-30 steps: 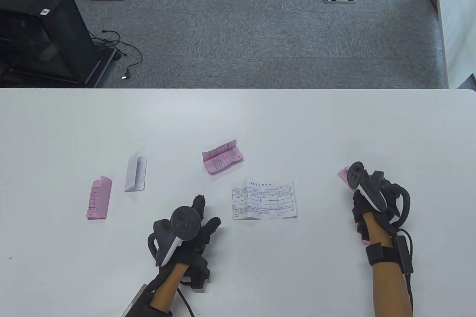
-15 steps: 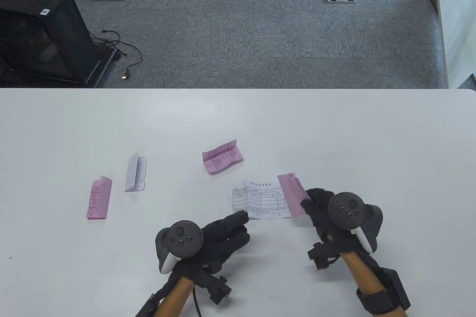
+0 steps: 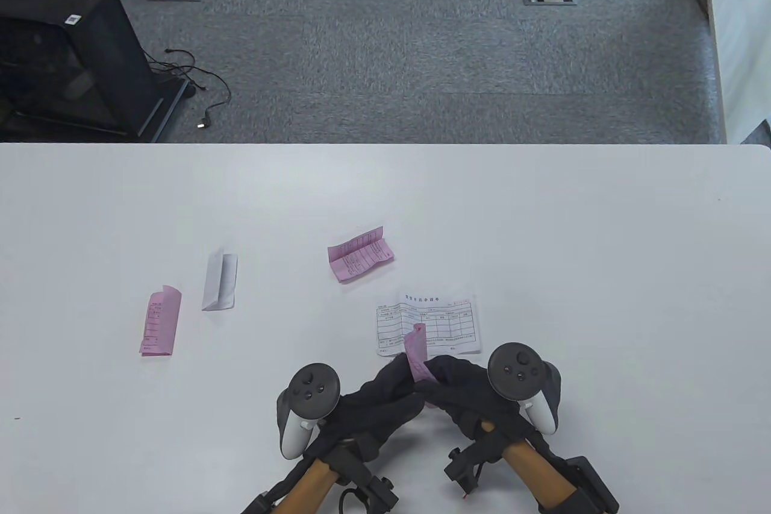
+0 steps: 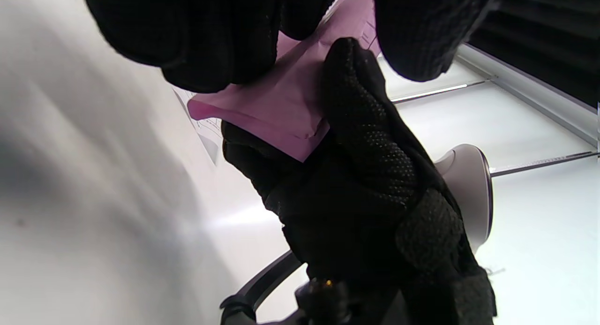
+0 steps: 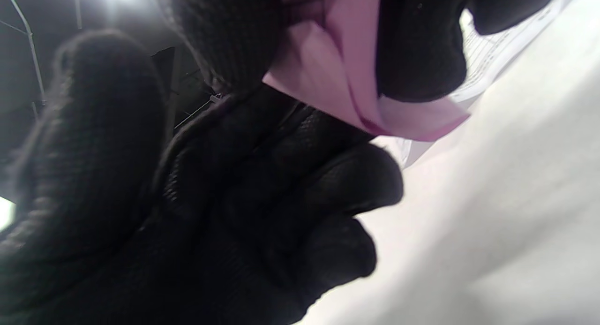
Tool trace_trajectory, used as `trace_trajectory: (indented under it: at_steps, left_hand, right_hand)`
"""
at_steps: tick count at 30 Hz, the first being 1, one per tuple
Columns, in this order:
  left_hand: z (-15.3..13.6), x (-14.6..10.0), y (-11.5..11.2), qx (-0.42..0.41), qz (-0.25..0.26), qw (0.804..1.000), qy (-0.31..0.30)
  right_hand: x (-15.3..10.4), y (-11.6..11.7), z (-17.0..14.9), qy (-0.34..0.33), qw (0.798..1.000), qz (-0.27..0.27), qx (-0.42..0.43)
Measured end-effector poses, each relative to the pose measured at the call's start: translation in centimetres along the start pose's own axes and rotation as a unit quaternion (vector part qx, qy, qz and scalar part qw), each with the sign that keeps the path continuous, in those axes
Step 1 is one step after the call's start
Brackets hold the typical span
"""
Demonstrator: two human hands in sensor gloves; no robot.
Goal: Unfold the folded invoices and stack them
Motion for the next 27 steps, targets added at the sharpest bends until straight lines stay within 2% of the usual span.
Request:
trace_trajectory:
  at_steps: [8,12,16,19,24,27]
  left_hand:
    - [-0.5,-0.1,0.3,-0.015,0.017,1.0,-0.004]
    - [-0.5,-0.2,0.4,-0.004,0.031,1.0,0.002]
    - [-0.4,-0.3,0.8,0.019,0.074,0.997,0.015]
    - [-0.3,-0.4,0.8,0.022,0.078,0.997,0.007]
    - [-0.3,-0.9,1.9,0.006,0.118,0.993,0.0]
    - [-0.5,-1.6,3.1,0.019,0.138,0.99,0.022]
  right_hand:
    - [0.1,0.5,-0.9,0.026,0.997,0.029,0.065]
    - [-0.1,0.7,-0.7,0.021,0.997,0.037,0.063]
    - [-0.3,1.3,-0.5,0.015,0.996,0.058,0.061]
    - [-0.4,1.1,-0.4,0.012,0.997,0.047,0.055]
    - [-0.2,-0.5,-0.5,0.011,0.999,0.021,0.047]
    - [0.1,-3.0,-1.1,0.018,1.0,-0.024,0.007]
Point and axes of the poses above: the tracker on the back of each hand, its own z axis roughly to the thumb side, its own x axis roughly from the wrist to the fingertips, y = z × x, the point moved 5 cm from there along x, roughly from the wrist to the fingertips, and after that the axes turned 13 degrees about -z, right-handed, at the moved point
